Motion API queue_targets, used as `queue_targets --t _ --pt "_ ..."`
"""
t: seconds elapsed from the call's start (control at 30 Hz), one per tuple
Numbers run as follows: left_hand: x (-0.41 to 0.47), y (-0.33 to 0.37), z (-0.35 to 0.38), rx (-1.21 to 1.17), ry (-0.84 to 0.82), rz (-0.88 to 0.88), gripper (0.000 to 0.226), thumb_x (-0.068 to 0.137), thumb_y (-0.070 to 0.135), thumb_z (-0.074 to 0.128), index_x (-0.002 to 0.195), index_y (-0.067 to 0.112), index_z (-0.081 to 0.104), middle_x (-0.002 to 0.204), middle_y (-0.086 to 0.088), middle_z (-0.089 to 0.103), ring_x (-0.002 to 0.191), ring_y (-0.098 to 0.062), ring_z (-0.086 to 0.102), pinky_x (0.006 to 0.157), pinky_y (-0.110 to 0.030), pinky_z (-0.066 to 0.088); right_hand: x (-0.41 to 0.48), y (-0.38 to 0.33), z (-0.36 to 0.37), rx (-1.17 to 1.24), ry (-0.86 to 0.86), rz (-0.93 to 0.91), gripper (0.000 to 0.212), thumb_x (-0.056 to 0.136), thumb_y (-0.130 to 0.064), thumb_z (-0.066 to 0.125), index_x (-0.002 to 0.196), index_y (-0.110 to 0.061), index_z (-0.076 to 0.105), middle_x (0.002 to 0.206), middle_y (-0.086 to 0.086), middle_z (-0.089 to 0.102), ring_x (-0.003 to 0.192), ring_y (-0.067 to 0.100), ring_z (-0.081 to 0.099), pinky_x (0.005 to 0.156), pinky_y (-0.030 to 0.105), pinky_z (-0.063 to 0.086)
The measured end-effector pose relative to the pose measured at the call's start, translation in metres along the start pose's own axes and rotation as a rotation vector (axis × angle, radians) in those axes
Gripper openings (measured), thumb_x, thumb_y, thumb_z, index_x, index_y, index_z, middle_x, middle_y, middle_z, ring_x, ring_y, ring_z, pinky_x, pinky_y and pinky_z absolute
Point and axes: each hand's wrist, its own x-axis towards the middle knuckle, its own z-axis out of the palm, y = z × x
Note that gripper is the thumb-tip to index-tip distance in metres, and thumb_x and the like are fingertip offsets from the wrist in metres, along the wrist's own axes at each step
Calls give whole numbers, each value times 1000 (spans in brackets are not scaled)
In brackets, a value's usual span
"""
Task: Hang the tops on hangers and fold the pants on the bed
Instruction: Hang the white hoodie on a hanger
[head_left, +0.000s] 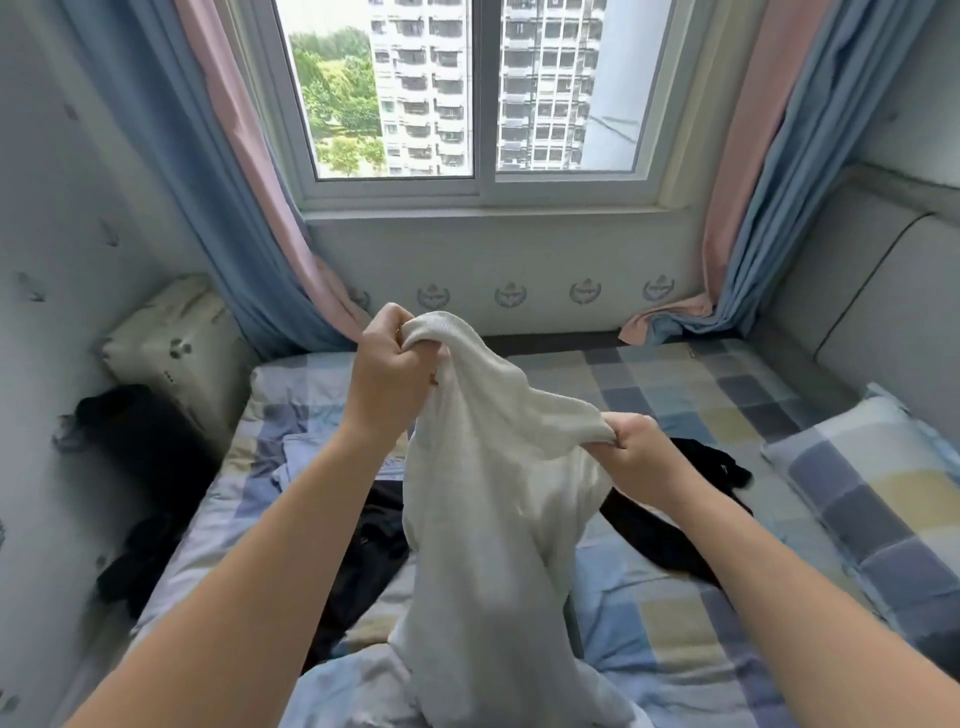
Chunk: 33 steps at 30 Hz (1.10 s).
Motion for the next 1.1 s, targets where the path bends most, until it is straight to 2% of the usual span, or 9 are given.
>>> queue_targets --t 0.13,0.2,0.27,0.4,0.5,0.57,0.8,0.97,1.1 --pt "0 -16 -10 74 -70 -60 14 78 7 51 92 6 55 87 -23 64 78 -22 62 81 -57 57 13 -58 -9 198 103 -119 26 87 -23 61 71 -3 62 63 8 56 61 11 46 58 29 39" --pt "-6 -17 -10 42 -179 -67 27 77 8 54 102 12 61 108 -19 68 87 -16 63 83 -37 58 19 -84 -13 241 123 -171 19 83 -21 63 70 -7 60 63 0 53 61 9 45 57 26 37" --pt "-11 -17 -10 21 -366 -10 42 72 18 63 113 23 64 133 -6 60 99 -10 58 78 -15 52 26 -102 -13 198 112 -229 31 85 -10 69 65 -7 45 60 -3 41 58 10 36 53 29 30" --pt "-32 -28 2 -60 -646 30 48 82 27 74 128 20 60 120 -5 68 111 -24 63 93 -34 50 35 -114 -4 96 89 -248 45 79 0 68 60 -21 33 54 -13 32 52 6 28 49 26 25" --pt "-43 -37 7 125 -450 59 9 94 19 66 102 18 67 75 9 59 67 -8 51 66 -25 42 34 -110 5 101 58 -238 44 78 0 71 60 -20 36 54 -13 32 52 6 27 49 24 25" --pt "-47 -40 6 142 -323 73 11 97 11 60 89 13 65 65 11 48 58 -5 40 56 -22 34 29 -99 7 92 29 -221 42 79 -6 77 63 -18 40 56 -12 36 52 6 30 50 24 27" --pt "-57 -15 7 24 -187 96 19 97 -4 48 90 4 64 68 3 52 58 -5 43 51 -17 34 1 -31 29 -8 -220 12 16 86 -19 77 77 -17 65 65 -8 60 60 5 50 61 25 41" --pt "-51 -10 -1 -7 -133 74 24 98 -2 48 92 12 66 66 13 53 57 -2 43 51 -16 35 -16 35 57 -29 -242 347 18 85 -22 75 84 -5 71 78 3 69 70 13 58 64 27 44" --pt "-49 -20 -7 38 -96 48 19 99 0 49 94 7 66 68 6 51 53 0 40 48 -13 33 -24 61 63 -24 -256 423 28 91 -26 69 87 1 65 76 4 62 72 19 53 65 32 40"
